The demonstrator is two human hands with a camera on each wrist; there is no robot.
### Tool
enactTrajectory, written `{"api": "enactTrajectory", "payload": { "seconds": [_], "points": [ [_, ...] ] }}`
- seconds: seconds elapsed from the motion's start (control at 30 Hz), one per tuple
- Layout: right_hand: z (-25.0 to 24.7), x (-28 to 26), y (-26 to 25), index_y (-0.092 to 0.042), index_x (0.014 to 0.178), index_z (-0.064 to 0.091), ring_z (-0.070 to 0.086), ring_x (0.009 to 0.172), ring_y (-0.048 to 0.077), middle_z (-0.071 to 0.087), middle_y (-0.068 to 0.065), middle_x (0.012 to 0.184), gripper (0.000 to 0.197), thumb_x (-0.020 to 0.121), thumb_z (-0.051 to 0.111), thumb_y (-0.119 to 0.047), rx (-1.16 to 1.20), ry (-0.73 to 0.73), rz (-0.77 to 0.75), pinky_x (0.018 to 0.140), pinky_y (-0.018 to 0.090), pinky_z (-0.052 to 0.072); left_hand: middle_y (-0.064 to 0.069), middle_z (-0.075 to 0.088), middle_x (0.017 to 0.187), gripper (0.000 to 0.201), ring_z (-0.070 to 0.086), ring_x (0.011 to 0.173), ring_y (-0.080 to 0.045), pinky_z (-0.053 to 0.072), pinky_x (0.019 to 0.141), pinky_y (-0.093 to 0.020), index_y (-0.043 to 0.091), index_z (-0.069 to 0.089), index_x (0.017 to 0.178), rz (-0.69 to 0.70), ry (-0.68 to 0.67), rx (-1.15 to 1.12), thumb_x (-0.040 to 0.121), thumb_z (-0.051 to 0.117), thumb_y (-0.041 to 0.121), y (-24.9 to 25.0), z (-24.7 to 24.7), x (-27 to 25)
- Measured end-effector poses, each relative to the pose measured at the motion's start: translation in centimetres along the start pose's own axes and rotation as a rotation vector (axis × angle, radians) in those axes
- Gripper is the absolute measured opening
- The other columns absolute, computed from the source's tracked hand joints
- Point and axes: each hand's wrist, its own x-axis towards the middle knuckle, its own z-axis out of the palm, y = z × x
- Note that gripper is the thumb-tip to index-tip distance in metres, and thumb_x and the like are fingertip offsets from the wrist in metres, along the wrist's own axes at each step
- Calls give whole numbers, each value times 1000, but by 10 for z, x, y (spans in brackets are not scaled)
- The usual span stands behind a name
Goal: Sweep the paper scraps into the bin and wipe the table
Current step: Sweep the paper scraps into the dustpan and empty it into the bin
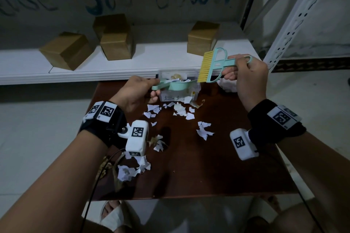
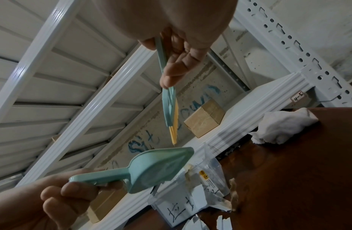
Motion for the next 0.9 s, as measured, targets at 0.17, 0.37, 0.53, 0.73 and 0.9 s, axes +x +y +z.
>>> {"api": "enactTrajectory", "payload": {
  "seconds": [0.17,0.37,0.53,0.73,0.9],
  "points": [
    [0,-1,0,-6,100,73,64,55,15,74,9,70,27,106,50,-19,-11,-10,-3,53,23,53,-2,57,55,25,45,42,-3,47,42,-16,-6,68,106,0,13,-19,102,60,17,2,-1,1],
    [0,-3,2,-9,99,74,65,57,15,74,9,71,26,104,50,-17,-19,-23,-11,58,28,54,-4,58,55,25,45,39,-4,47,41,-17,-8,68,104,-18,41,25,101,63,17,-1,-2,1],
    [0,-2,3,-12,98,73,67,59,16,75,9,73,26,105,50,-20,-30,-25,-14,59,29,56,-3,56,51,25,44,39,-6,46,40,-17,-7,68,98,-8,56,32,102,62,16,-1,3,0],
    [-3,1,4,-8,93,72,66,58,23,74,14,71,30,107,51,-24,-39,-11,-31,55,28,55,-2,55,52,30,42,40,-7,44,40,-19,-11,67,113,60,83,20,102,60,16,5,-1,-3],
    [-13,7,6,0,84,71,63,48,18,68,15,62,48,107,51,-36,-150,-38,-45,48,30,53,-15,71,68,29,67,53,-19,61,56,-31,-14,64,113,62,32,63,105,53,12,8,-8,-11]
  ]
}}
